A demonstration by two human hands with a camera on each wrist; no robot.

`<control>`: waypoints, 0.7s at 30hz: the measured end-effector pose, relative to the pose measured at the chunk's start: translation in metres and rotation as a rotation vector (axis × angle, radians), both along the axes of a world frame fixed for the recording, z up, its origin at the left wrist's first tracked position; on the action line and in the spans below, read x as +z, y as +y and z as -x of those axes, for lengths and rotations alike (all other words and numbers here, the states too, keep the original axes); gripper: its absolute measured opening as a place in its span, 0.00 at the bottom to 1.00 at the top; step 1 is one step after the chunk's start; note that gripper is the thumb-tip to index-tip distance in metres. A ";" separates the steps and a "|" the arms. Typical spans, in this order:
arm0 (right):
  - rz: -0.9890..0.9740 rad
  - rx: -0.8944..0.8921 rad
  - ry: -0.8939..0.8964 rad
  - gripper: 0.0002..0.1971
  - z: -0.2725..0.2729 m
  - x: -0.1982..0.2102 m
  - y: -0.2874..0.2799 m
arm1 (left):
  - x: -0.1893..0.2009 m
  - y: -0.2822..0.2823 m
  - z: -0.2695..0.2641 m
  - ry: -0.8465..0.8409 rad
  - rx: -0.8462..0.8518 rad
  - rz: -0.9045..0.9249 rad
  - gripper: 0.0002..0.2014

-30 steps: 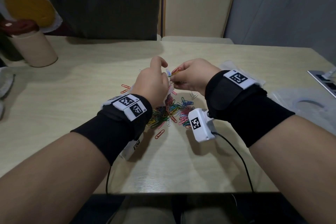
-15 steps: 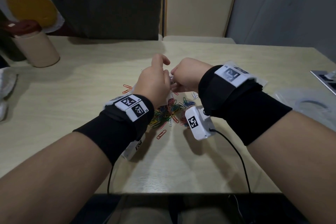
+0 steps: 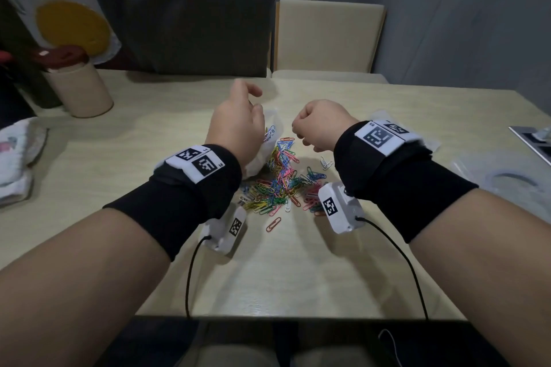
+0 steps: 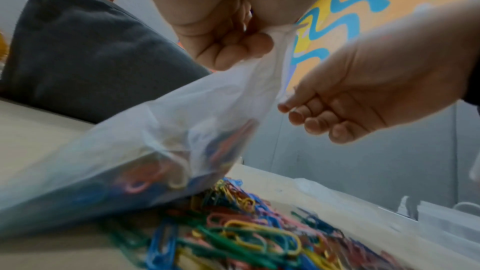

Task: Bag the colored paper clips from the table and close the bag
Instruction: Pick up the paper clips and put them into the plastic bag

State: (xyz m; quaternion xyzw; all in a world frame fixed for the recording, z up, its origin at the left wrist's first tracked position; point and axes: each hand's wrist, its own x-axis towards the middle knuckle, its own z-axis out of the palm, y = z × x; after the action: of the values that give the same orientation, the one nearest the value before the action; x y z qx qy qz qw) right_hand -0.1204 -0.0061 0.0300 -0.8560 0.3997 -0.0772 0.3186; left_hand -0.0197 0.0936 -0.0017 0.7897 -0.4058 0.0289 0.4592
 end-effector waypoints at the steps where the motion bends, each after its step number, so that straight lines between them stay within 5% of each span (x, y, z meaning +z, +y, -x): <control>1: -0.001 0.004 0.008 0.08 -0.001 -0.001 -0.001 | 0.003 0.002 -0.002 -0.005 0.004 0.012 0.09; 21: 0.386 0.394 0.444 0.20 -0.078 -0.038 0.029 | 0.033 0.044 -0.062 -0.008 0.230 0.172 0.10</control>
State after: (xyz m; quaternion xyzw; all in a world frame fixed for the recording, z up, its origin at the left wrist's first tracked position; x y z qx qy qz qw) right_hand -0.0420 0.0233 -0.0084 -0.9571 0.2643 0.0996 0.0651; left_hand 0.0419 0.1379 0.0311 0.7884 -0.3106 0.1190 0.5174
